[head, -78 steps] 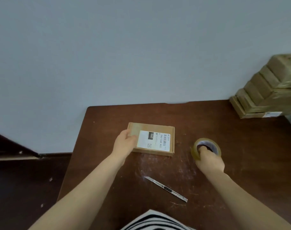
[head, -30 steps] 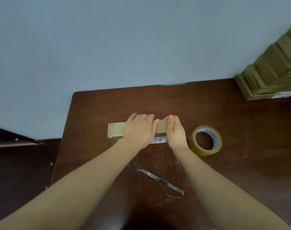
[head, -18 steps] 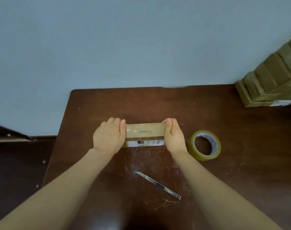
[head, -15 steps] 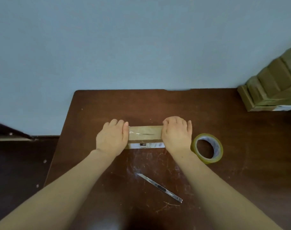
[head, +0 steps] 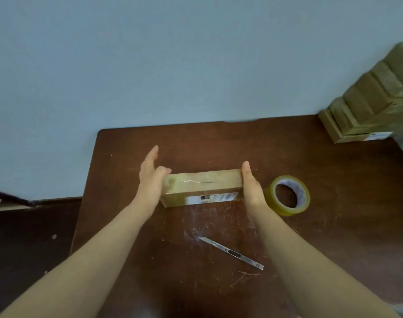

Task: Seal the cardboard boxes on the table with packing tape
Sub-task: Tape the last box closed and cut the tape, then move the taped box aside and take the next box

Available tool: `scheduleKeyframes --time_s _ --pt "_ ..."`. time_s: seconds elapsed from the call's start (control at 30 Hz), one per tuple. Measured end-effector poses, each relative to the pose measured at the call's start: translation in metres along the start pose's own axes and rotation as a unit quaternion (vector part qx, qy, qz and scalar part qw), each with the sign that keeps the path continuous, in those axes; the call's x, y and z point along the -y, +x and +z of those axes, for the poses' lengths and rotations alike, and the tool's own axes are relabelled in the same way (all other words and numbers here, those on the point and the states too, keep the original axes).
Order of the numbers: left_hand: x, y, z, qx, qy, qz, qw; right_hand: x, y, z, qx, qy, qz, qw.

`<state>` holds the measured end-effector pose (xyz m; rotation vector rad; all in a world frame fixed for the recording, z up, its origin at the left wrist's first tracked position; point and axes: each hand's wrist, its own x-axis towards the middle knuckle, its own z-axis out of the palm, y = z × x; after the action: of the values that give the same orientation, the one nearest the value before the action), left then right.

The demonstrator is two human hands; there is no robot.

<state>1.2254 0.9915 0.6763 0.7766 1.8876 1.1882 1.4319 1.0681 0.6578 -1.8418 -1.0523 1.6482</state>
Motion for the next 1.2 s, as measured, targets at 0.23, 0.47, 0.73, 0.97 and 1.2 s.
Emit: scheduleKeyframes --time_s 0.23,0.47,0.73,0.97,1.2 --pt "0.0 -0.025 -0.002 0.113 -0.234 -0.098 0.961 0.026 -0.008 -0.009 0.023 0.058 0.043 0.997" --pt "-0.067 -0.022 0.051 -0.014 -0.104 -0.008 0.994 0.063 -0.005 -0.098 0.098 0.099 -0.115 0.984" --pt "-0.143 -0.049 0.184 0.004 -0.165 0.023 0.986 0.09 0.01 -0.227 0.064 0.15 -0.222 0.961" --pt "-0.205 -0.053 0.282 0.02 -0.154 0.121 0.98 0.106 0.01 -0.323 -0.141 0.18 -0.257 0.939" --pt "-0.242 -0.074 0.363 0.136 -0.144 0.198 0.96 0.121 0.015 -0.405 -0.297 0.174 -0.266 0.901"
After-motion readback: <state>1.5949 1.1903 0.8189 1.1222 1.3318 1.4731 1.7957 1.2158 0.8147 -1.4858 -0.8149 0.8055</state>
